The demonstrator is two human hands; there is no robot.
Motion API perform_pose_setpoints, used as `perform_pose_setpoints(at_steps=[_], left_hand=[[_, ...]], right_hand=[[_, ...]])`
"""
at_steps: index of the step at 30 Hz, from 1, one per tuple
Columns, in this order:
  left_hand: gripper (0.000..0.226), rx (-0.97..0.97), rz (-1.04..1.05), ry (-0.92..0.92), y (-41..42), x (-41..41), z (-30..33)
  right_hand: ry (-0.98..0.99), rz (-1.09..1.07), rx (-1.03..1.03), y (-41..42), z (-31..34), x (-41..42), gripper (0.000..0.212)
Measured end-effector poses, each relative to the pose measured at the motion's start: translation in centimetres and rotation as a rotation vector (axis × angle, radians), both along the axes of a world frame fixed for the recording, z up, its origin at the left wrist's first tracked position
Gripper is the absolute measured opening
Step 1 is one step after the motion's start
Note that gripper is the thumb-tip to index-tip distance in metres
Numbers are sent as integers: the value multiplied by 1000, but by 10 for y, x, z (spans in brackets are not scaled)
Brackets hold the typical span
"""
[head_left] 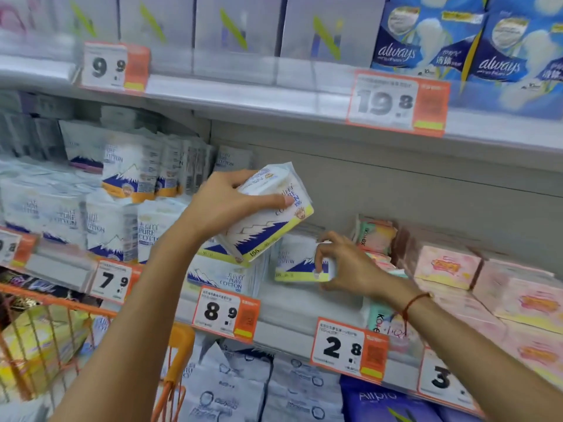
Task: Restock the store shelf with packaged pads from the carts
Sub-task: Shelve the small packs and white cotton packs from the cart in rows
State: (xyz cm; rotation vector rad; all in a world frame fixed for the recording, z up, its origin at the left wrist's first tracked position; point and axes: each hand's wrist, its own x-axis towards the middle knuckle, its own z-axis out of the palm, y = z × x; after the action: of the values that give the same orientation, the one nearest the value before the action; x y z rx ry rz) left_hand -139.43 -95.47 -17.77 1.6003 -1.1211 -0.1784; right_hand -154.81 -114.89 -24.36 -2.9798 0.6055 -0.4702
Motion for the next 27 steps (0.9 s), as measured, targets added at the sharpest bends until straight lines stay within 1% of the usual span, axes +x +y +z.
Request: perform_pose_setpoints(at_steps=[2, 3, 6, 8, 10, 11, 14, 16, 20, 24, 26, 27], left_hand=[[39, 3, -23, 20, 3, 5, -1], [36, 6, -34, 29, 5, 7, -2], [34, 6, -66, 61, 8, 12, -5], [35, 4, -87, 86, 10, 14, -7], [34, 2, -112, 113, 12, 16, -10], [32, -3, -120, 126, 12, 18, -11], [26, -21, -133, 150, 12, 23, -14], [23, -35, -141, 164, 11, 25, -15], [23, -46, -149, 158, 10, 24, -14], [24, -23, -146, 129, 7, 23, -12], [23, -8, -140, 96, 7, 22, -10], [24, -6, -138, 86, 7, 20, -9]], right_hand=[[157, 32, 64, -1, 6, 4, 32], [180, 26, 100, 0, 8, 8, 31], [124, -51, 117, -5, 13, 21, 35], [162, -93, 89, -11, 14, 30, 33], [215, -134, 51, -17, 14, 37, 43], [208, -156, 52, -20, 14, 42, 44], [164, -218, 54, -28, 16, 56, 41], [179, -250, 28, -36, 18, 64, 40], [158, -298, 39, -50, 14, 70, 38], [78, -294, 73, -54, 6, 72, 38], [102, -278, 86, -55, 5, 70, 40], [151, -278, 94, -55, 6, 69, 43]])
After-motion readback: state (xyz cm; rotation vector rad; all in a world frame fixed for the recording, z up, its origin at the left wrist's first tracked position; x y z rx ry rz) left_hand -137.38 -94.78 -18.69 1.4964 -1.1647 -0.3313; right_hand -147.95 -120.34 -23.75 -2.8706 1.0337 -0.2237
